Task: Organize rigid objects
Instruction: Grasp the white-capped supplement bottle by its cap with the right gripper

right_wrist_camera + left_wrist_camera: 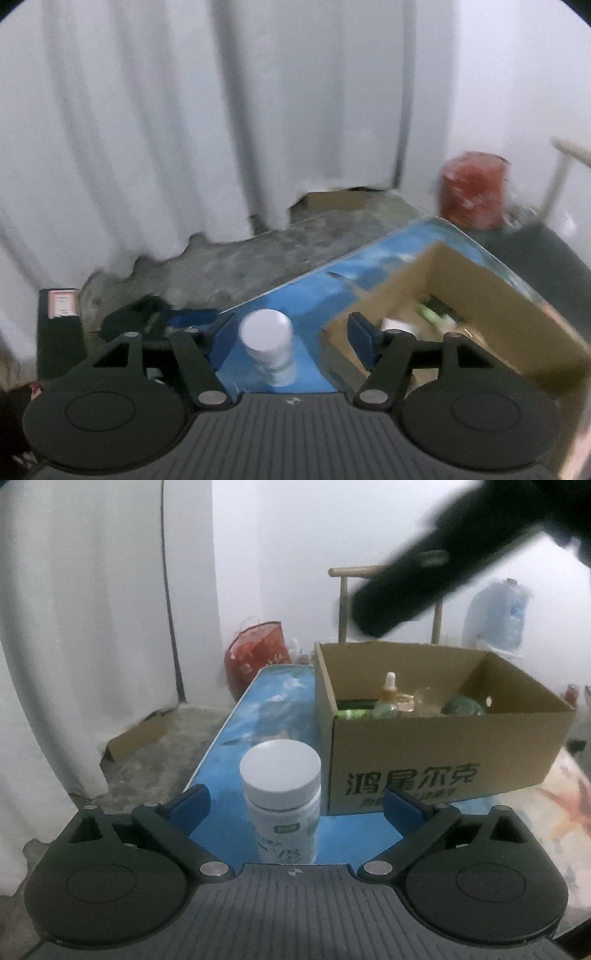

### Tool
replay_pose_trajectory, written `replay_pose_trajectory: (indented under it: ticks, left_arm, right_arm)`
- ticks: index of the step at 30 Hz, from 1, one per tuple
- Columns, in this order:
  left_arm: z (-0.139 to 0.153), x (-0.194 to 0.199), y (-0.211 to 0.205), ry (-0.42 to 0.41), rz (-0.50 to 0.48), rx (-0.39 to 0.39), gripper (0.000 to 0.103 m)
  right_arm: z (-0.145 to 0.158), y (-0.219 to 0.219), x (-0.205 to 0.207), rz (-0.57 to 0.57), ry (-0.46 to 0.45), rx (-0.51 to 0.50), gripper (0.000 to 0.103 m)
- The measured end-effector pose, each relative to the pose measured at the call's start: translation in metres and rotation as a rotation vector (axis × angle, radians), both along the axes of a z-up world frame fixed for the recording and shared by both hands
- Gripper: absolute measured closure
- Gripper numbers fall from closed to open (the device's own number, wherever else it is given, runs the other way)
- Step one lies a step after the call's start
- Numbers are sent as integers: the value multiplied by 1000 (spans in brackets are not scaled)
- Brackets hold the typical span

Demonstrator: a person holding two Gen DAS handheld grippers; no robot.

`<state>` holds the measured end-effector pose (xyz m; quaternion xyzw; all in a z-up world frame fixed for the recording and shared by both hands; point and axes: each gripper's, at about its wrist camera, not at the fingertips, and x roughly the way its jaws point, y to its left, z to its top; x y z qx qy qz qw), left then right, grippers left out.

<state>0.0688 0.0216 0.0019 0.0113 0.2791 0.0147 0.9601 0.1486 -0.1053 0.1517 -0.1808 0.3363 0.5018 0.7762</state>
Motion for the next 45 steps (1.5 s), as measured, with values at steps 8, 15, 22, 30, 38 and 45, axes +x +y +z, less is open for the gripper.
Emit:
replay_pose_trajectory:
  ticks: [8,15,22,30,38,45]
  left_arm:
    - [-24,16,9,9,9,-11,17]
    - [-31,26,21,37,3,-61,31]
    - [-31,34,26,68,-6,-92,43]
    - [-27,37,27,93,6,-94,48]
    - [-24,31,24,112,4,-105,49]
    - [-13,19,19,114,18,-99,49]
  right_arm:
    - [-48,79,-10,165,-114,-194,36]
    - [-71,98,-4,194,-55,-266,40]
    - [-81,105,5,206,2,-282,46]
    - [-84,107,12,189,54,-274,49]
    - [-83,104,14,175,79,-259,49]
    - [-77,100,9,175,83,-239,49]
